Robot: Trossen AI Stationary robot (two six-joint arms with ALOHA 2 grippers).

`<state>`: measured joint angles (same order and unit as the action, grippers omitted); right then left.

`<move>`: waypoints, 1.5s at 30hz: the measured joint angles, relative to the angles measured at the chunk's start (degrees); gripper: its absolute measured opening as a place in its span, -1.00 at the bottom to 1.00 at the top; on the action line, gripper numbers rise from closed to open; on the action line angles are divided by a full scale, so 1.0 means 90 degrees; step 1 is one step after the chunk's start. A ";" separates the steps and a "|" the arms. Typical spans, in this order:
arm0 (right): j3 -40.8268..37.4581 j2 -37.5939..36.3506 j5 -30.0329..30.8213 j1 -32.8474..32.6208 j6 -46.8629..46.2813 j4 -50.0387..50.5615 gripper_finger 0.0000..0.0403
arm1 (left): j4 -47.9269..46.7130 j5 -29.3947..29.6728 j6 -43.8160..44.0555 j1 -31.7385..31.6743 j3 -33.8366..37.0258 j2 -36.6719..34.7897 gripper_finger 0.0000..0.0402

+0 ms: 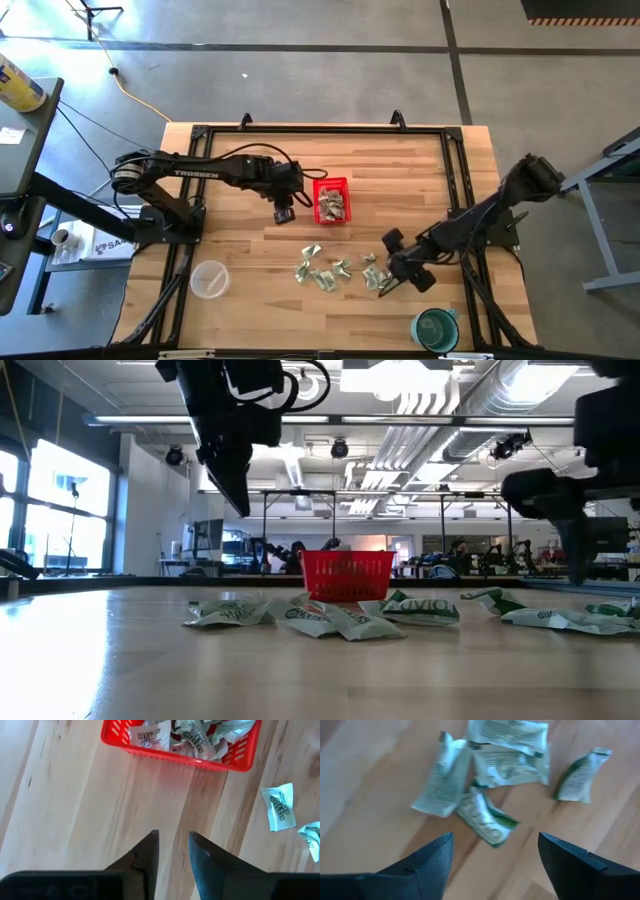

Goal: Pick and place items into bin
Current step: Put the green truvia packet into the red bin

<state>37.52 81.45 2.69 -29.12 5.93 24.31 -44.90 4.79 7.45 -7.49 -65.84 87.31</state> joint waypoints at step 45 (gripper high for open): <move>0.1653 0.0094 0.0758 0.3440 -0.1863 -0.0596 -0.94 | -0.0367 -0.0328 0.0145 0.0127 0.0022 0.0007 -0.35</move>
<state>52.40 82.29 9.51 1.84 -10.84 18.94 -48.20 1.85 8.75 -6.34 -65.64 87.37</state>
